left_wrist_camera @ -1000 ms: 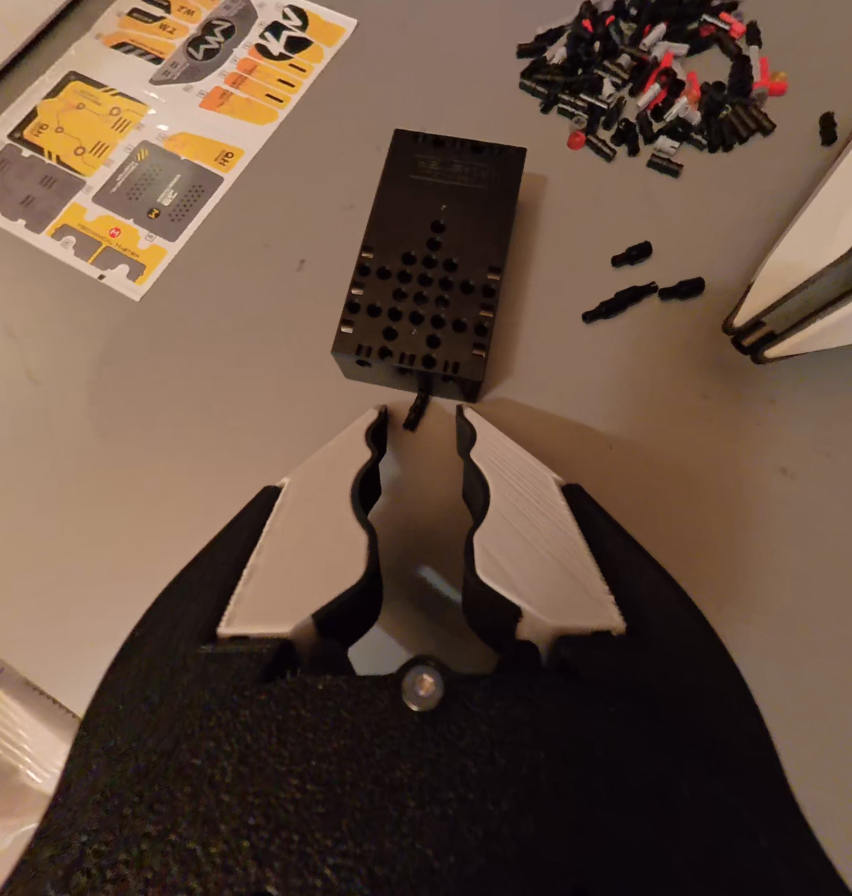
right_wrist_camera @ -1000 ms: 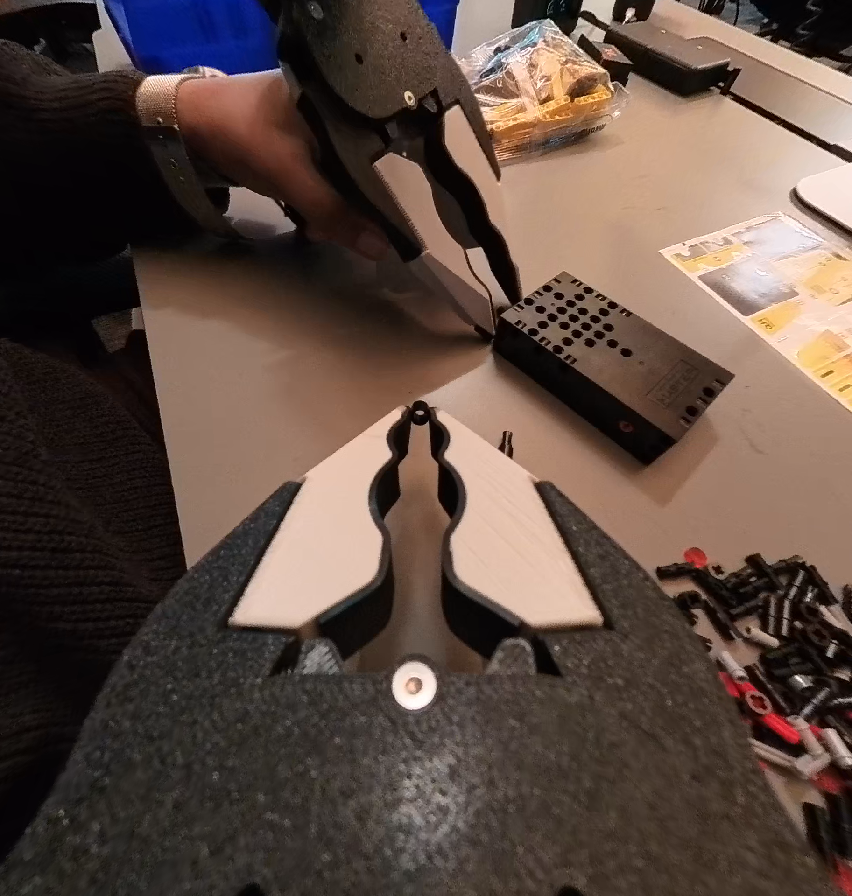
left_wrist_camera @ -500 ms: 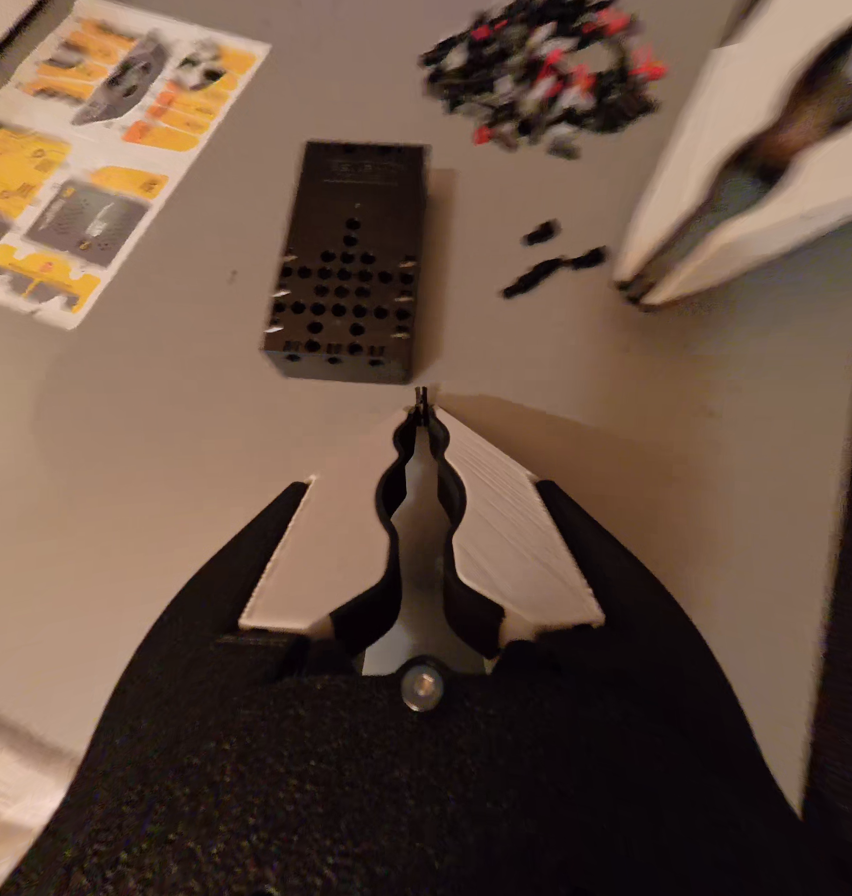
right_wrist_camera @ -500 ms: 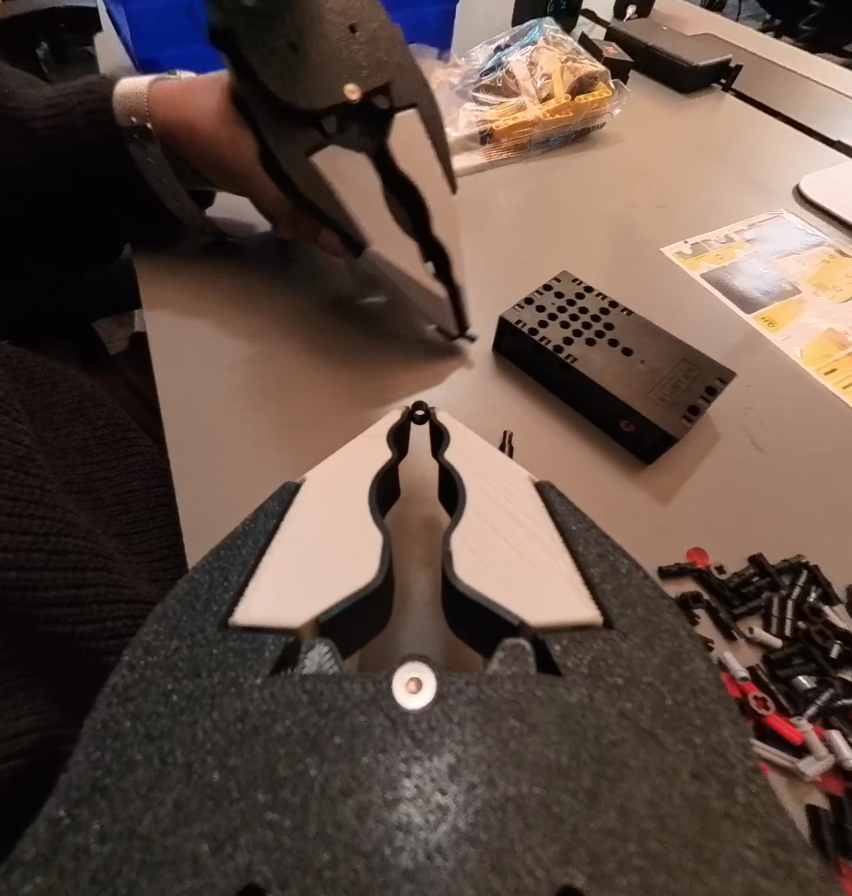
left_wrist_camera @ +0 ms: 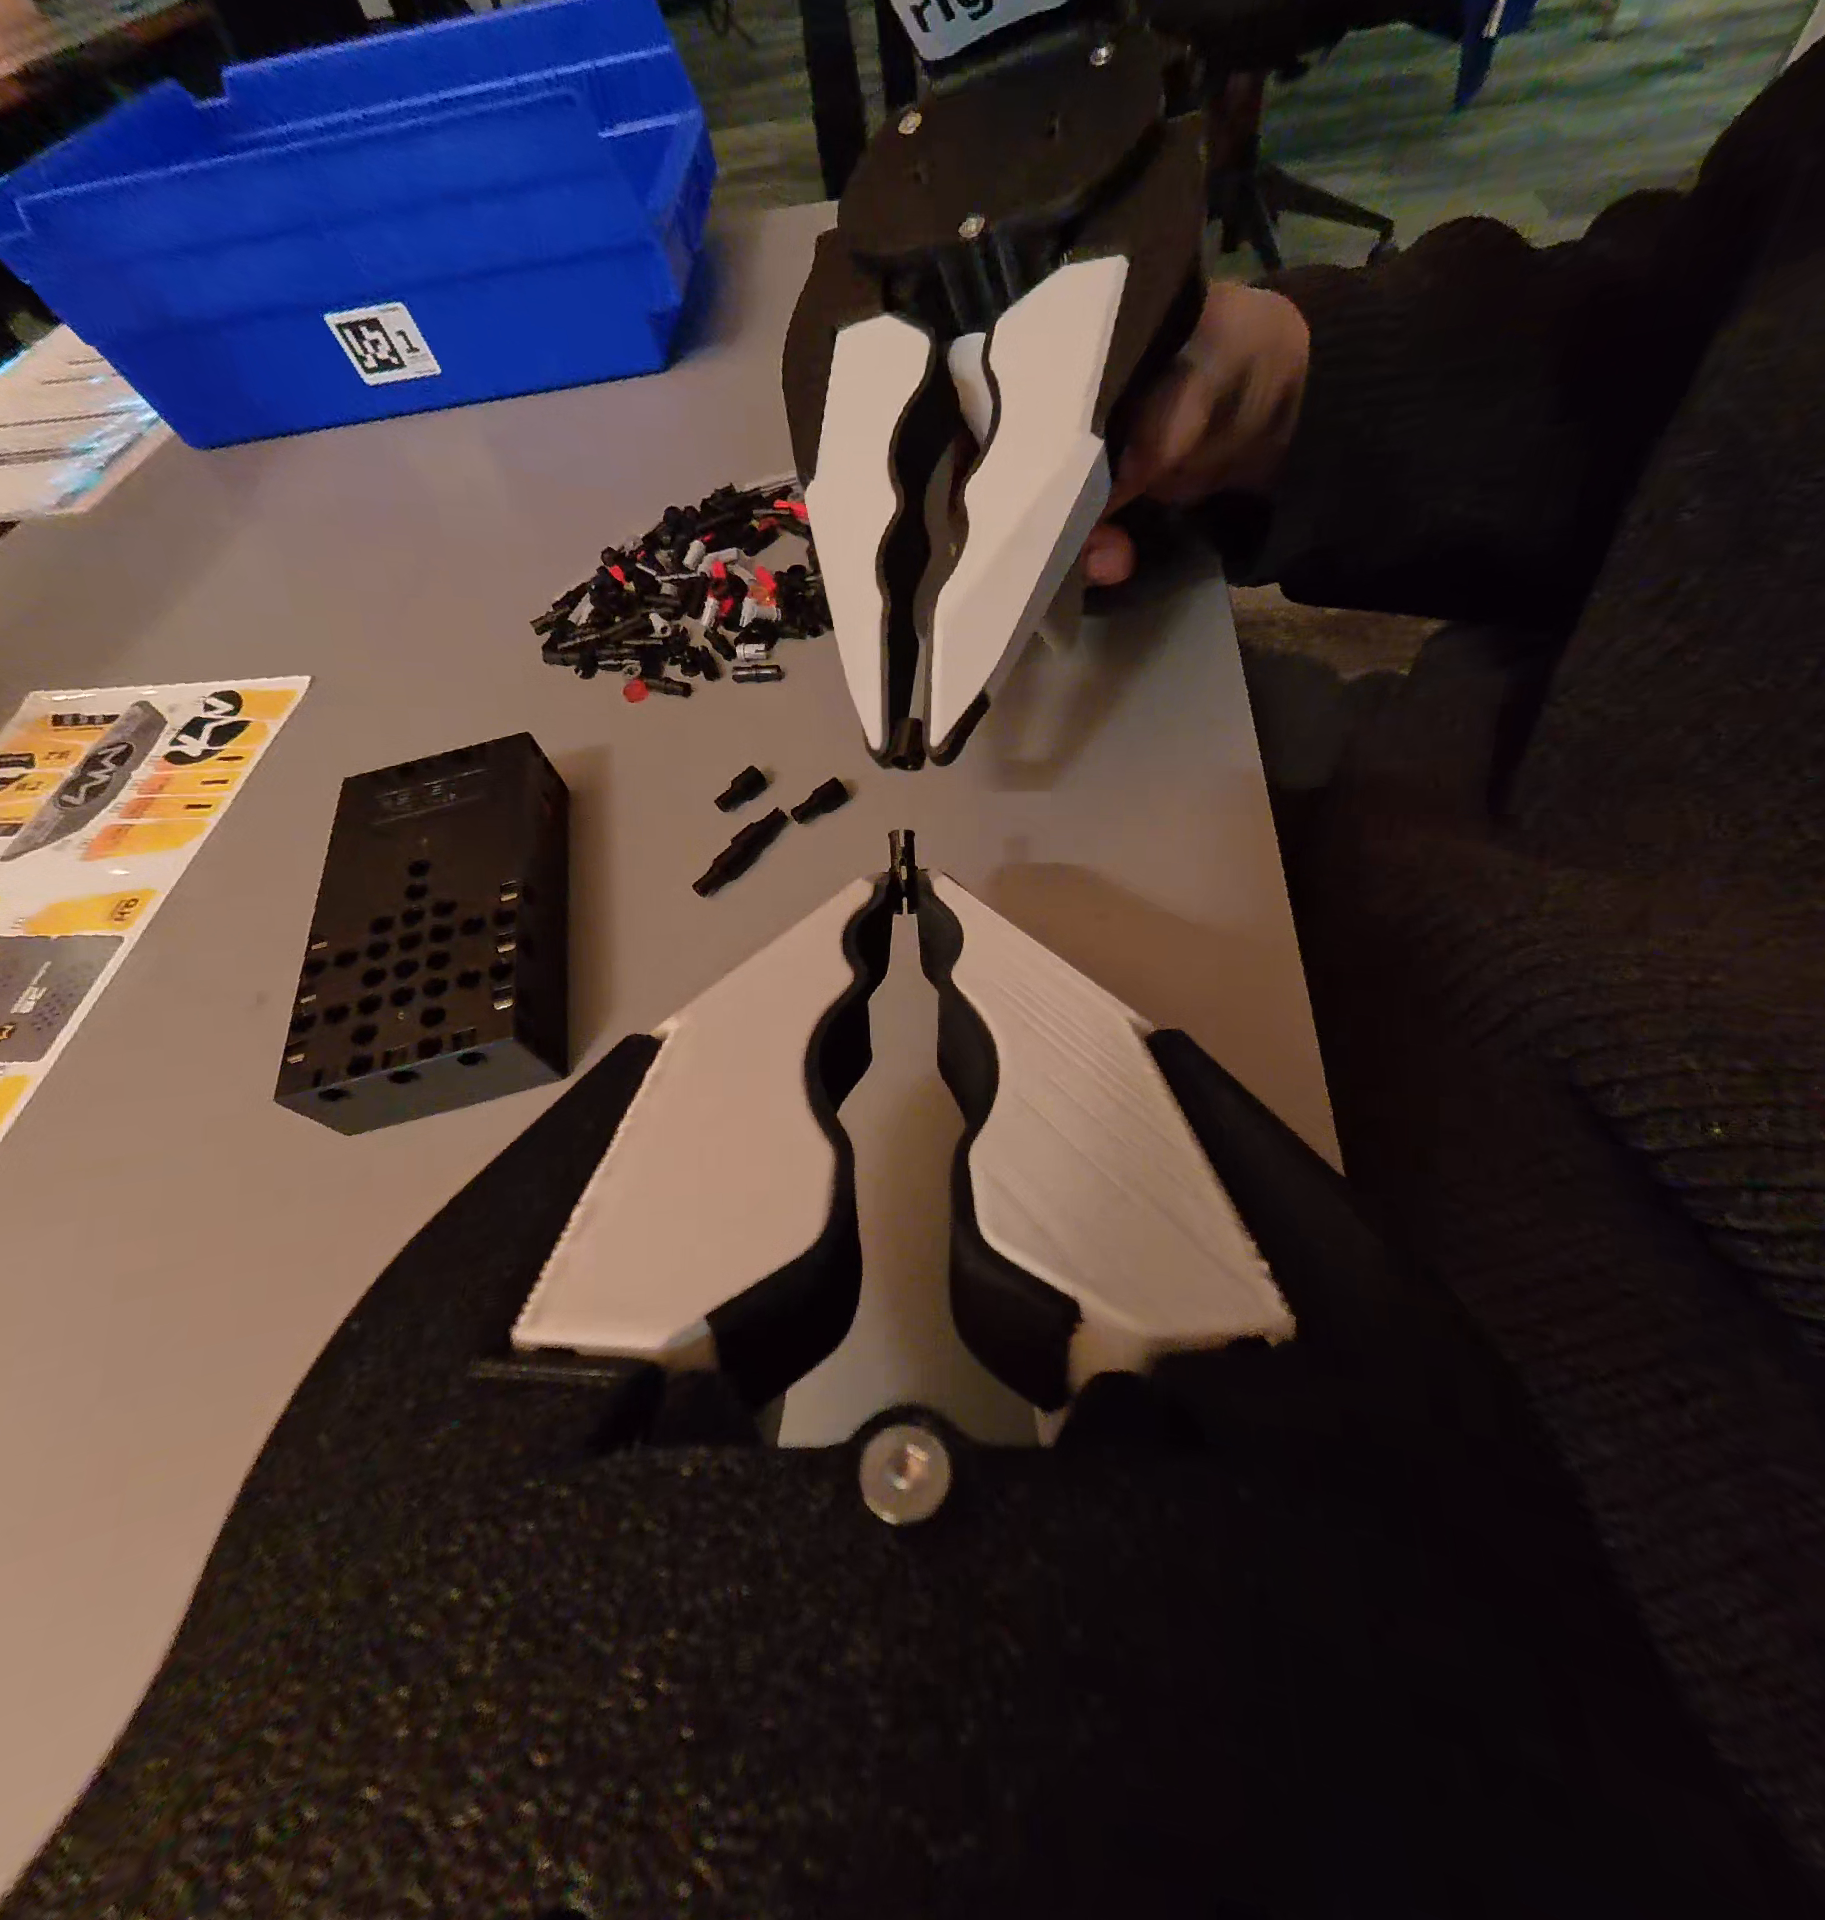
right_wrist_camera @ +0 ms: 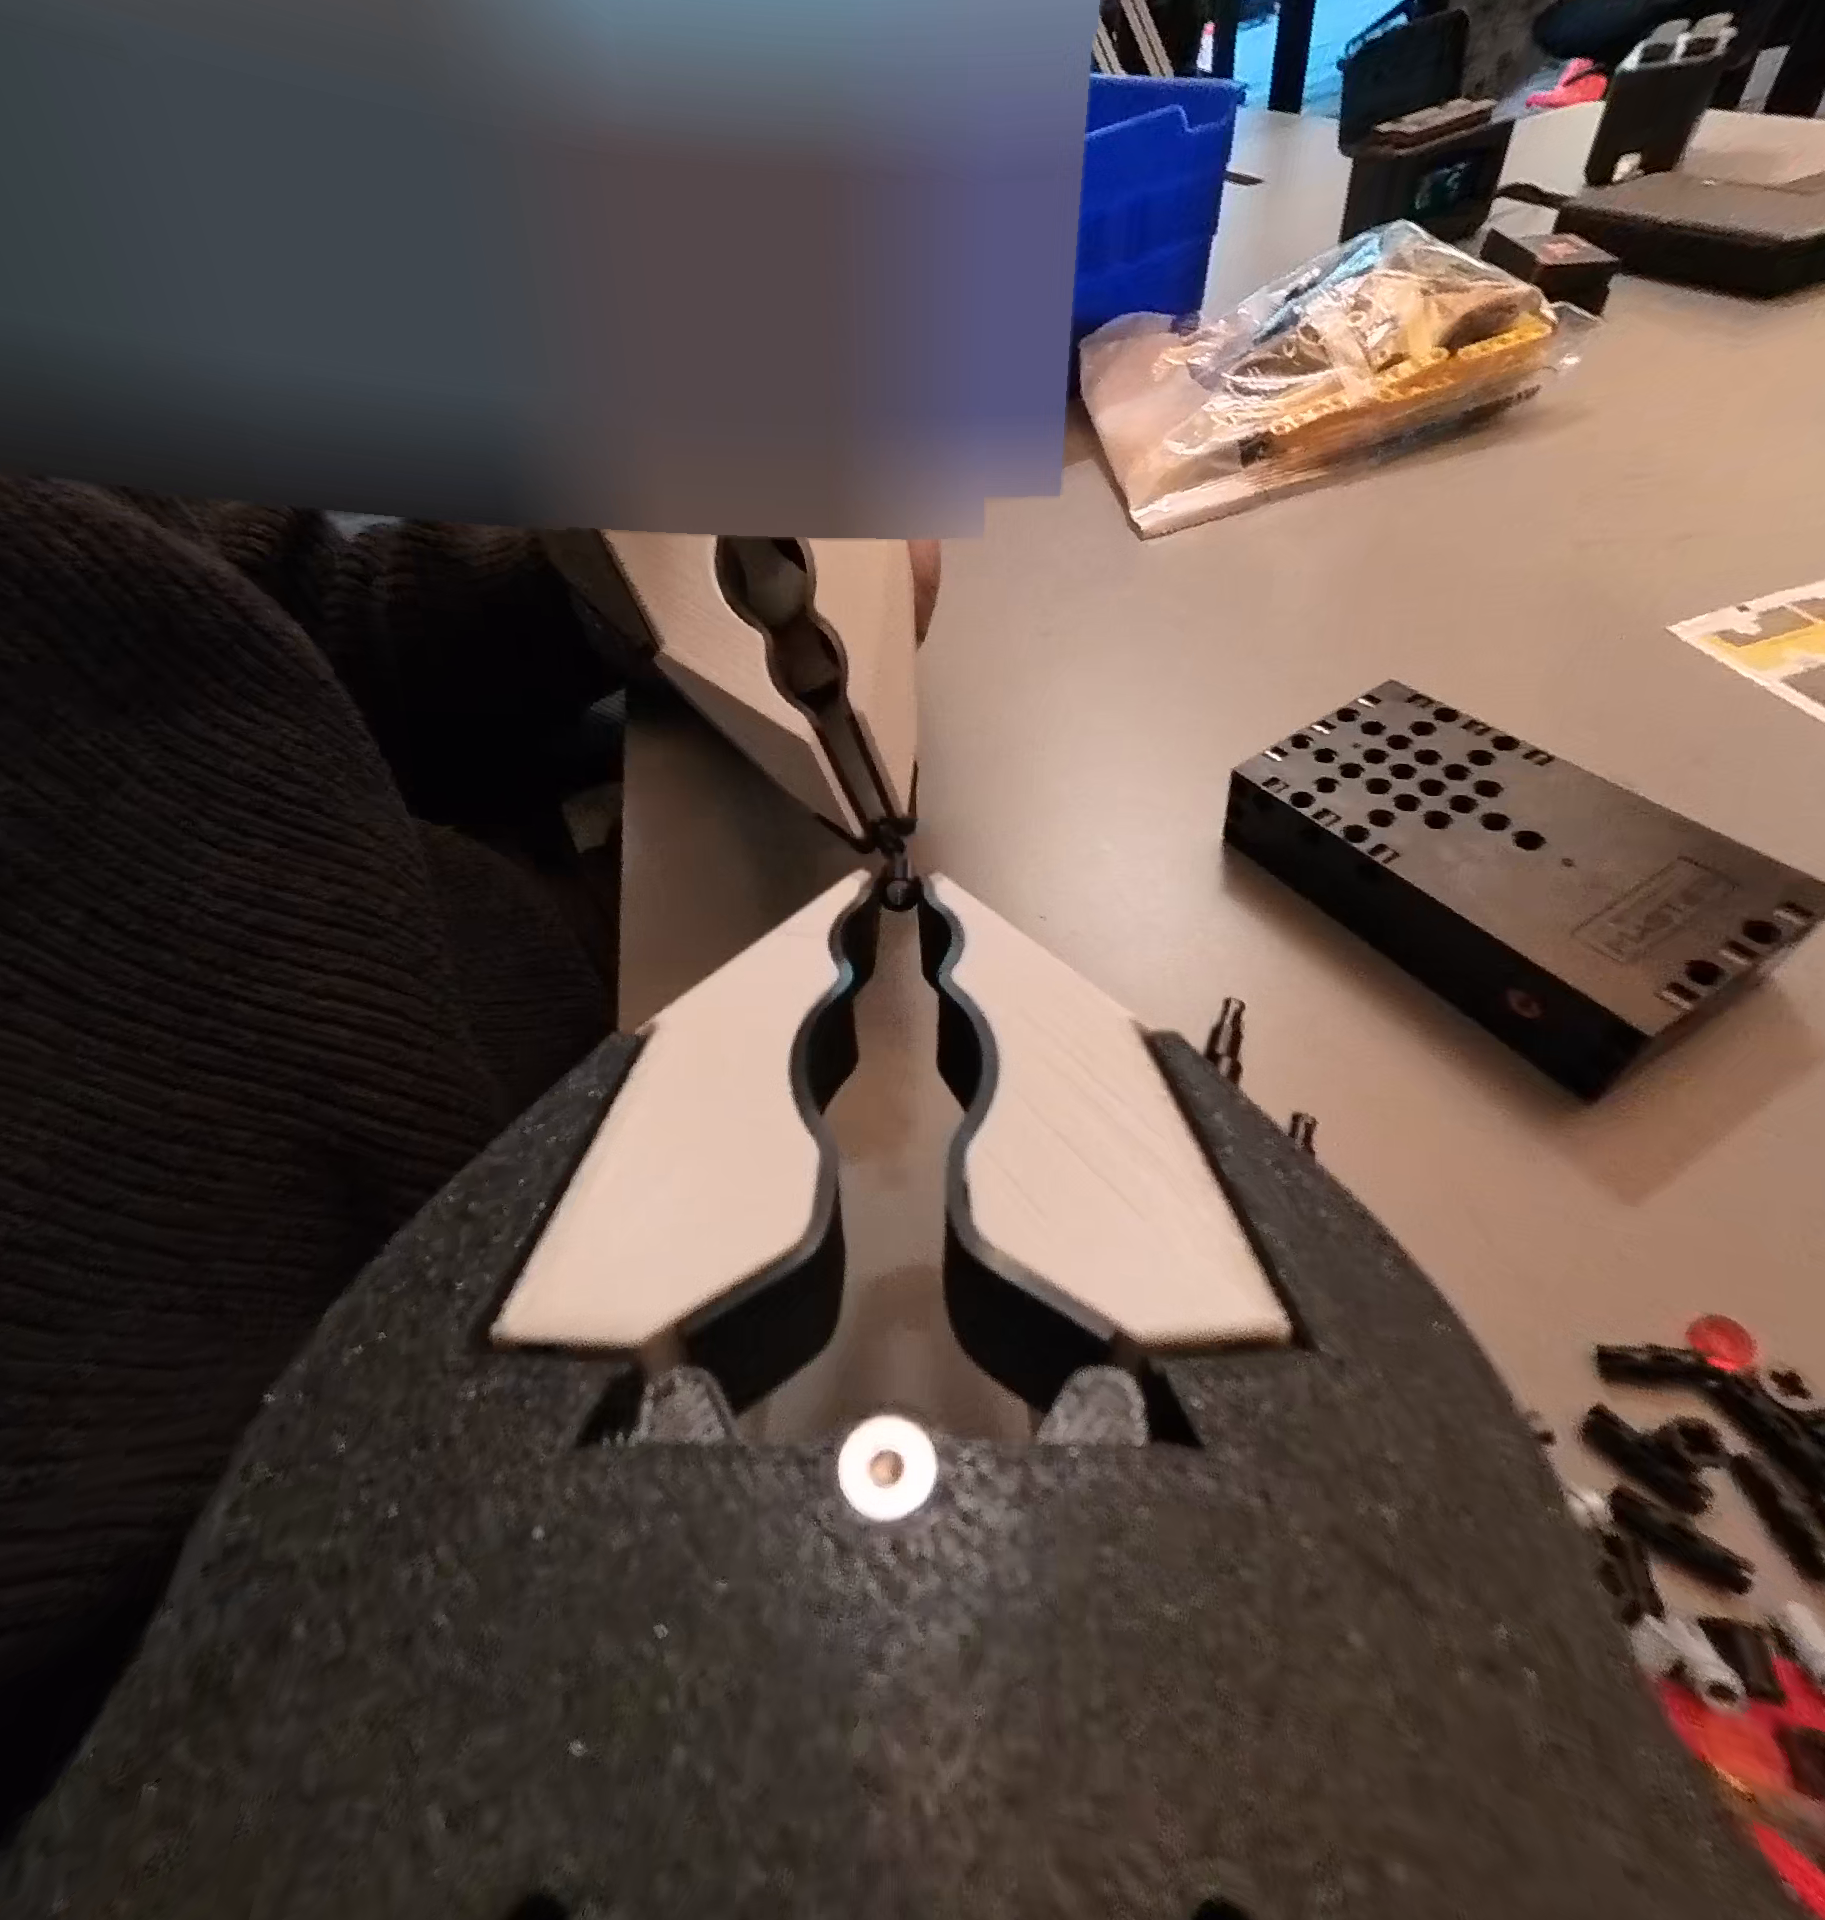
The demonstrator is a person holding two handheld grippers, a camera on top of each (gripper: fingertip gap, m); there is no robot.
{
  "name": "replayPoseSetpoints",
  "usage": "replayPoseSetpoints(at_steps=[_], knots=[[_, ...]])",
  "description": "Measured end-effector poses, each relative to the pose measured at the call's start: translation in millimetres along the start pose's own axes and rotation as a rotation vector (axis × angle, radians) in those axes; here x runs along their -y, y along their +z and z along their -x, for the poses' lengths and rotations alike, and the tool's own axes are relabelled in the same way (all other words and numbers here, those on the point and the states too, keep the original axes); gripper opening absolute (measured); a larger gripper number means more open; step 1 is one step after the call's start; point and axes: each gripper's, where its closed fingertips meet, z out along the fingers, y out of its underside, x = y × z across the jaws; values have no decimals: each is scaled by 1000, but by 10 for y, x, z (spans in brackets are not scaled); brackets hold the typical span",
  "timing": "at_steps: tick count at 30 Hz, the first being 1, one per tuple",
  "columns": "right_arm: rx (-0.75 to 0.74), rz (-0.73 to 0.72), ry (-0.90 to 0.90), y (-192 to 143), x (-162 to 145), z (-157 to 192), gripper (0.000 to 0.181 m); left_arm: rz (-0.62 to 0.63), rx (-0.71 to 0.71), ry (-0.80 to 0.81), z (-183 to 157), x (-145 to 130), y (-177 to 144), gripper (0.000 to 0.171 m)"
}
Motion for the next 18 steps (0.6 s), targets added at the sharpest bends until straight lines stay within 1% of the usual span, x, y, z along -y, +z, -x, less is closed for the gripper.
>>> replayPoseSetpoints(at_steps=[3, 11, 18], knots=[[29, -16, 14, 17, 26, 39, 7, 8, -7, 22, -31, -9, 16, 3], [22, 48, -11, 82, -54, 60, 7, -16, -14, 46, -60, 25, 7, 3], [55, 42, -15, 88, -44, 112, 7, 3, -22, 66, -93, 0, 28, 3]])
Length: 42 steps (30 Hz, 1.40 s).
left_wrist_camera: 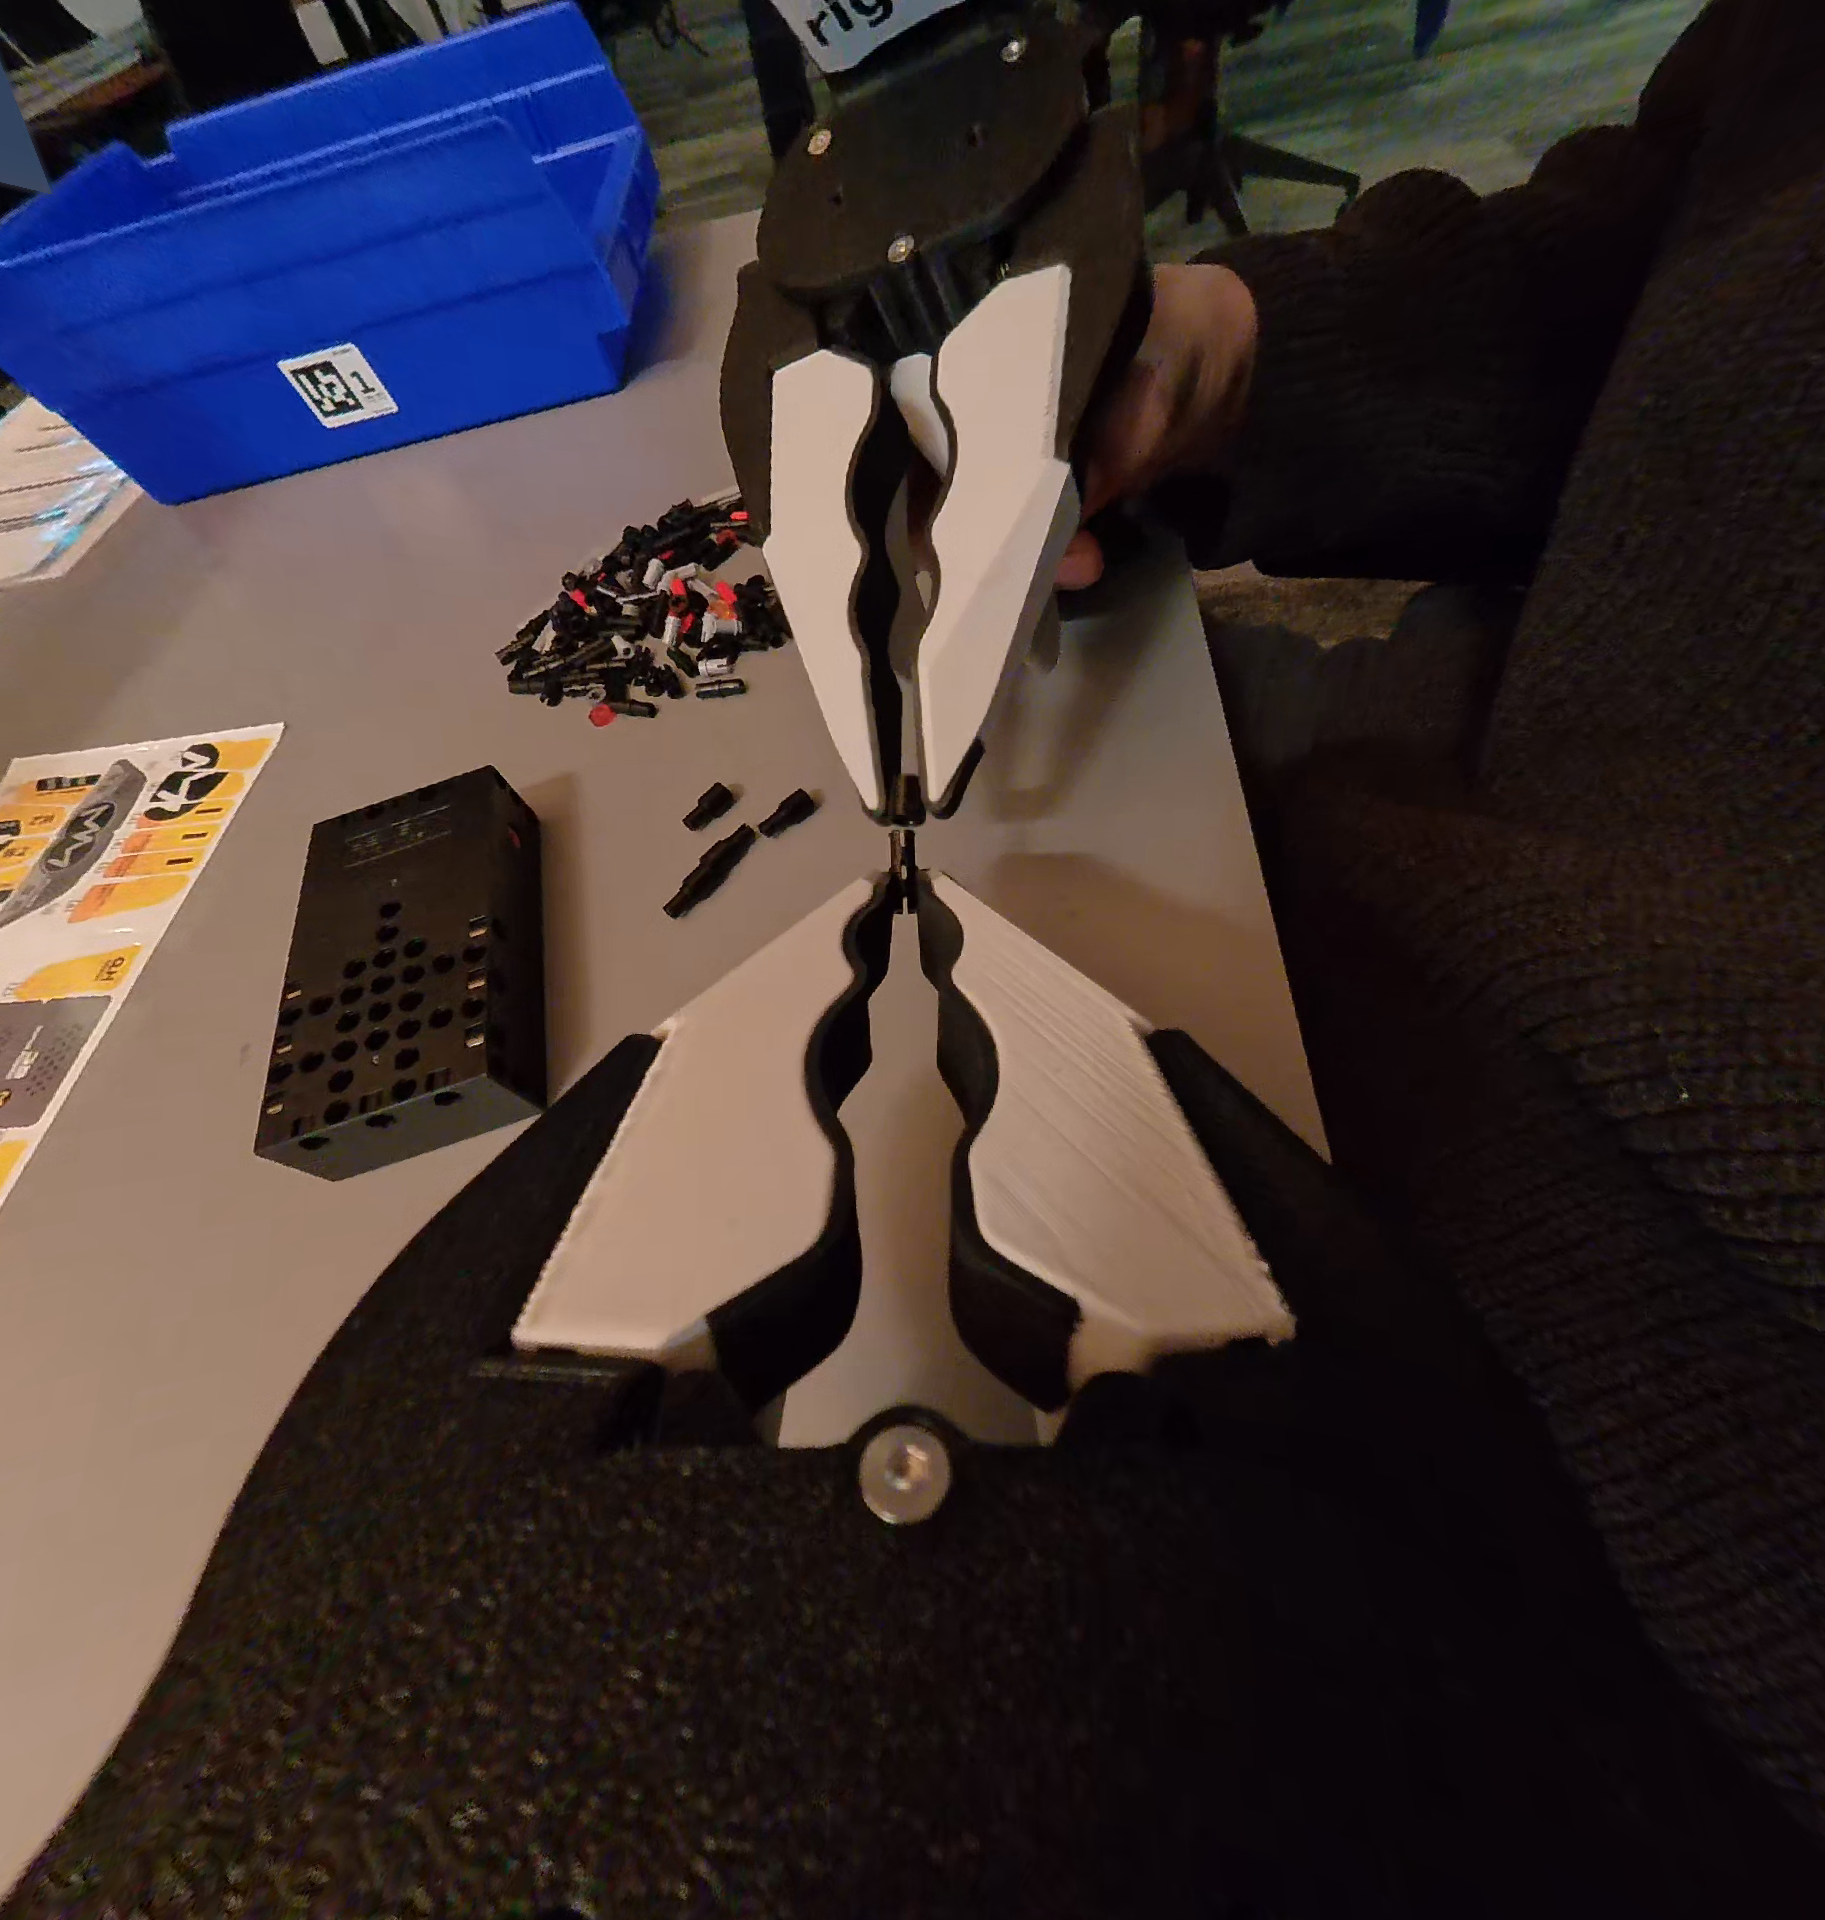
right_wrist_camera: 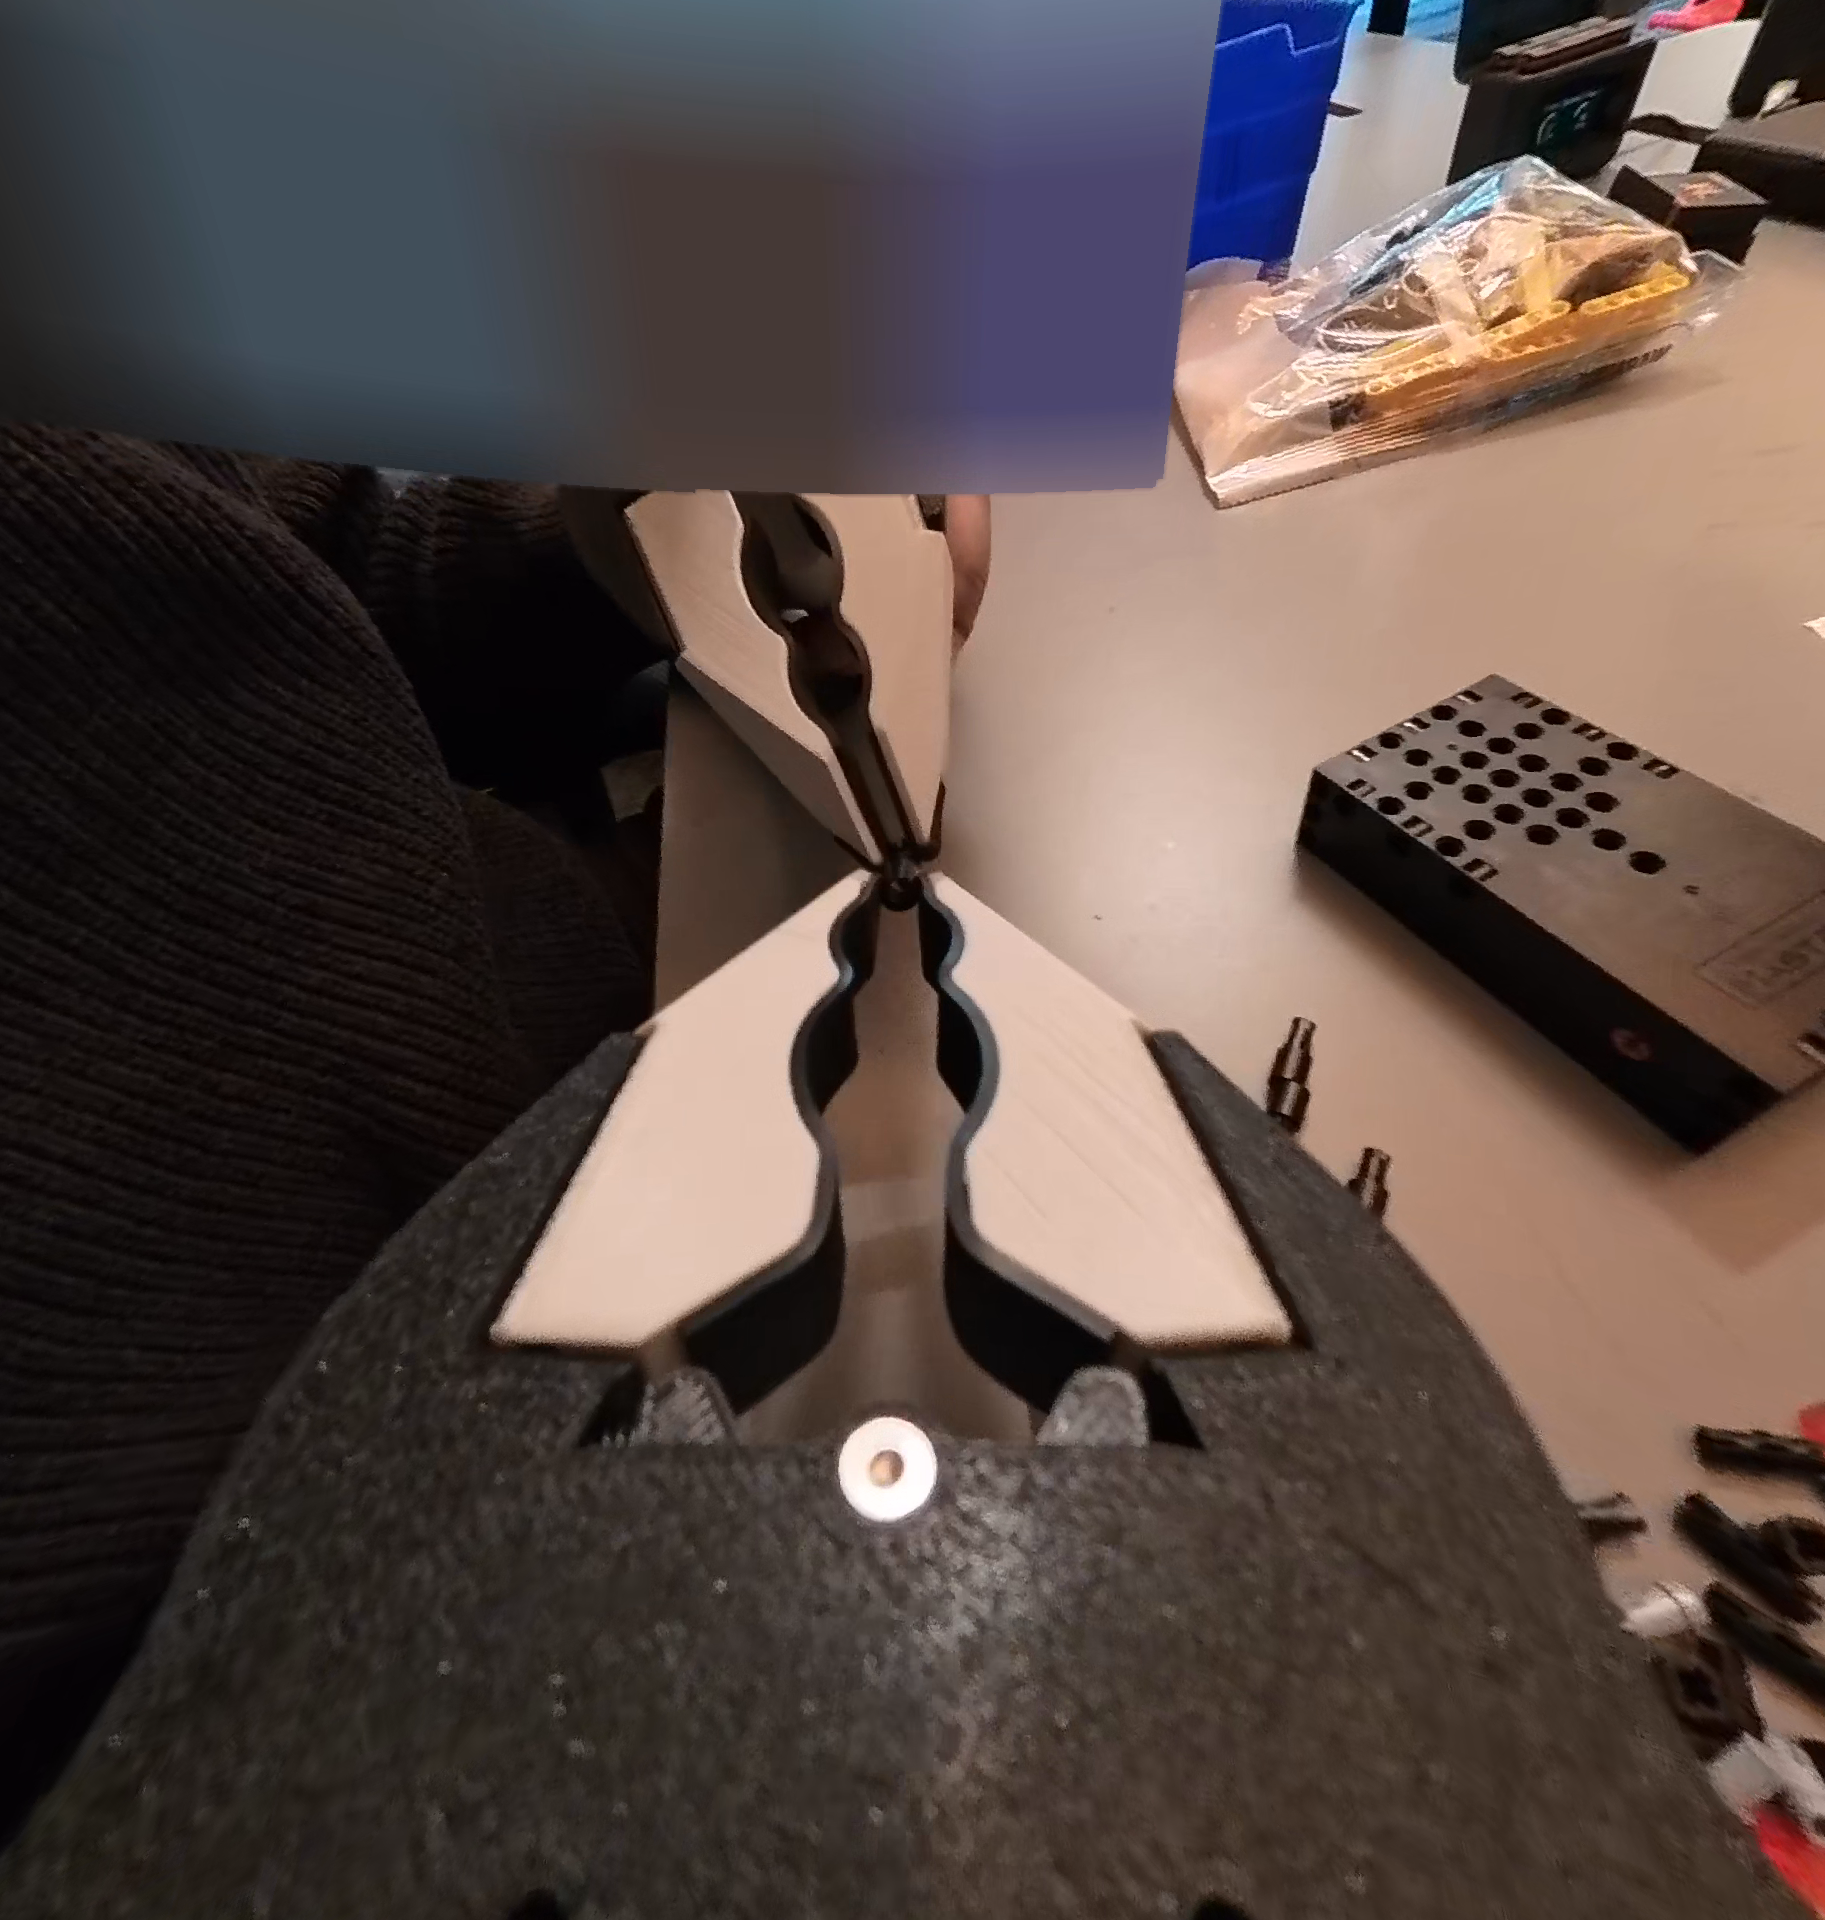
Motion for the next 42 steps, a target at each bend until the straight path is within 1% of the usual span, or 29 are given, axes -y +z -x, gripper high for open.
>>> replayPoseSetpoints(at_steps=[11, 17, 21, 26, 33, 42], knots=[[13, 0, 11, 17, 3, 15, 7, -28, -15, 6, -26, 36, -26, 3], [45, 0, 32, 18, 2, 31, 7, -36, -28, 2, -36, 45, -33, 2], [97, -20, 117, 15, 25, 42, 7, -48, -31, -6, -32, 63, -41, 2], [117, -33, 157, 14, 37, 46, 7, -51, -34, -7, -35, 67, -42, 2], [188, -33, 278, 17, 15, 81, 7, -44, -53, 4, -71, 57, -35, 2], [133, -15, 235, 25, -11, 54, 6, -19, -49, -8, -53, 25, -7, 2]])
